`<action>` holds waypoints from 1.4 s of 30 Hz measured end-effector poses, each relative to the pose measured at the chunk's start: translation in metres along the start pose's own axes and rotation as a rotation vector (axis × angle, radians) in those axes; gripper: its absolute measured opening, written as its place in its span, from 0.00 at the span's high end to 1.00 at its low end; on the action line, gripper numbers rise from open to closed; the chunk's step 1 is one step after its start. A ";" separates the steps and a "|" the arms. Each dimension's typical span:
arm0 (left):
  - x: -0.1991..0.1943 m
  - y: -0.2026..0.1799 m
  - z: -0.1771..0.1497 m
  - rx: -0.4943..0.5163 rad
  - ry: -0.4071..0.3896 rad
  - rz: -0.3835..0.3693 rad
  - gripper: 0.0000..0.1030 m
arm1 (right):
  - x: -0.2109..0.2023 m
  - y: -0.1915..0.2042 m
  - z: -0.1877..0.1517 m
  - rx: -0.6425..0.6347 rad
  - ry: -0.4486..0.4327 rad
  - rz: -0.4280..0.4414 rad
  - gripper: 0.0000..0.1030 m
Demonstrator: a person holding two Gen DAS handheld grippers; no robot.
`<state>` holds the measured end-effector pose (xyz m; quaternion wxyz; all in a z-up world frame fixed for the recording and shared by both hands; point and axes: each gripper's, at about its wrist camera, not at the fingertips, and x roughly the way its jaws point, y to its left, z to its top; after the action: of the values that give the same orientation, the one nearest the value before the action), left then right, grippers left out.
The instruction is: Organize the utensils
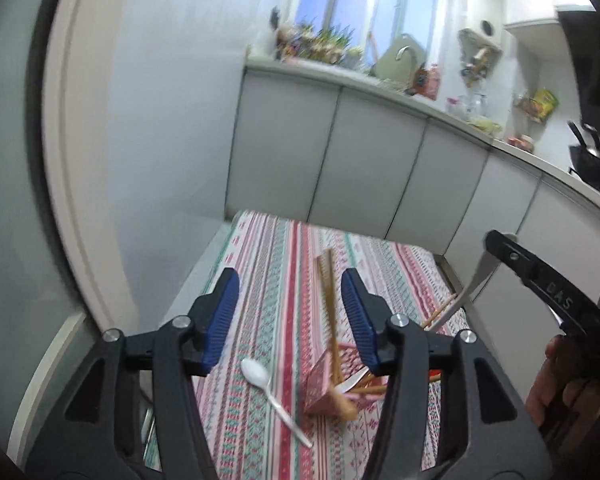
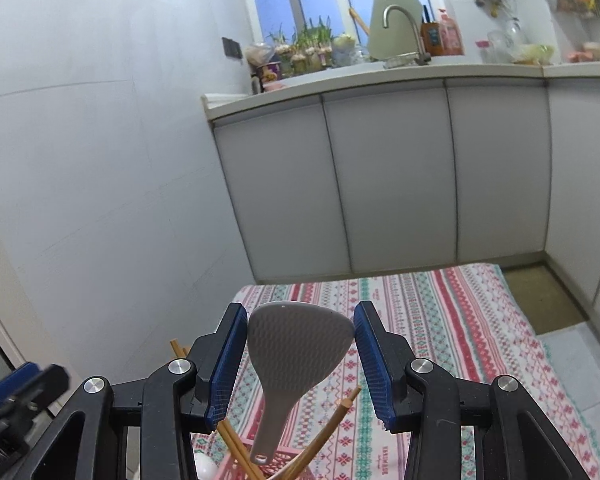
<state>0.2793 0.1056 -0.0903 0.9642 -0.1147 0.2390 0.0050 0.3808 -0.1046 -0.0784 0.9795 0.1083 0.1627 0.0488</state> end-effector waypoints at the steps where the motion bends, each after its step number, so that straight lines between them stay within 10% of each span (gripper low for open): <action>1: 0.001 0.007 -0.001 -0.023 0.015 0.009 0.47 | 0.001 0.000 -0.001 -0.001 0.004 -0.005 0.53; 12: 0.133 0.050 -0.059 -0.257 0.531 0.101 0.47 | -0.005 -0.023 0.015 0.051 0.035 -0.045 0.53; 25: 0.254 0.013 -0.104 -0.100 0.782 0.257 0.54 | -0.012 -0.077 0.019 0.117 0.062 -0.062 0.53; 34: 0.253 0.017 -0.104 -0.136 0.742 0.258 0.68 | -0.013 -0.087 0.016 0.134 0.073 -0.062 0.53; 36: 0.238 0.021 -0.093 -0.136 0.683 0.248 0.70 | -0.013 -0.087 0.016 0.133 0.070 -0.063 0.53; 37: 0.230 0.020 -0.087 -0.128 0.647 0.242 0.96 | -0.014 -0.087 0.016 0.133 0.067 -0.062 0.53; 42: 0.169 0.008 -0.040 -0.051 0.401 0.198 0.98 | -0.018 -0.084 0.016 0.141 0.054 -0.049 0.53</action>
<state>0.4104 0.0965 -0.2048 0.8890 -0.1137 0.4358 0.0829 0.3741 -0.1921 -0.0768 0.9656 0.1717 0.1948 0.0160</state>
